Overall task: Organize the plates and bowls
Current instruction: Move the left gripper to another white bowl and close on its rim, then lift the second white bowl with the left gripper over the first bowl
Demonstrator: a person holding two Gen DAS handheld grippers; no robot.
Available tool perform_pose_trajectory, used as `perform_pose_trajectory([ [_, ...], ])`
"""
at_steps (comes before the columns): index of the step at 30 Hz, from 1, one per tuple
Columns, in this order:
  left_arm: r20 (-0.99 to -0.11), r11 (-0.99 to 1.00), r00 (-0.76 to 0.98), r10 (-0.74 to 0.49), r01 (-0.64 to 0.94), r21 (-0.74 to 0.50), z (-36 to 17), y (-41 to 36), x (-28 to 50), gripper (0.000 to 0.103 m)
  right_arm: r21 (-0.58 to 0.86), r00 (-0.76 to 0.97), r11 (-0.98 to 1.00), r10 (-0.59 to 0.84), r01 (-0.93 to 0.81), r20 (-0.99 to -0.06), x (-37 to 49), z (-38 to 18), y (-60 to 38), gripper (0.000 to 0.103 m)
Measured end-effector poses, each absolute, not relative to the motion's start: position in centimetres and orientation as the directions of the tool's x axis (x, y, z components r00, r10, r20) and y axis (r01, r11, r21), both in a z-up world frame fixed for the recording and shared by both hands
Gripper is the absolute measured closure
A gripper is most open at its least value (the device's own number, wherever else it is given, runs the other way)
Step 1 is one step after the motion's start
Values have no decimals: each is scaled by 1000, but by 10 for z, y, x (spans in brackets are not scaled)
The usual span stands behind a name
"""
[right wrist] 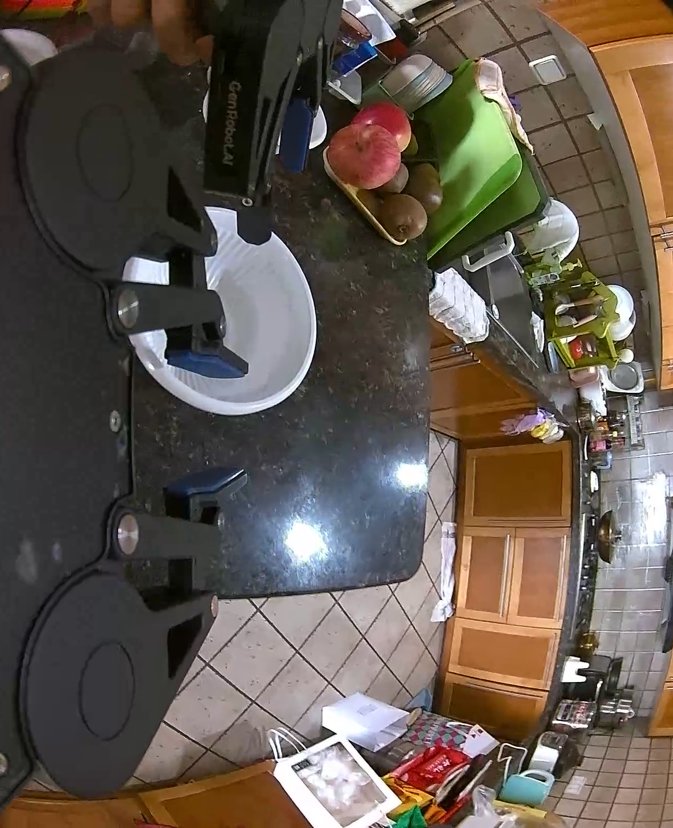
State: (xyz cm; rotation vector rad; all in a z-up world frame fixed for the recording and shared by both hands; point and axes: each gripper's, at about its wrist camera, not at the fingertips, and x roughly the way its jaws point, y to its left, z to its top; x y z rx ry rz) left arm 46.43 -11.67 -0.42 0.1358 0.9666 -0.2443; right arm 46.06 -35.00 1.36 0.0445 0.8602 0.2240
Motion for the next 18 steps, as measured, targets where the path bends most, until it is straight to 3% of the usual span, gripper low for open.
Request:
perform_pose_trajectory([
  [8,-839,965,525,-141,262,2,-16,-119,469,38,149,591,974,221,-169,-775,471,2,-346,71],
  [18,-866,964,481,-136,265,-4,-31,-122,479,54,133,565,973,218,-187,-796,472,-7,-339,83],
])
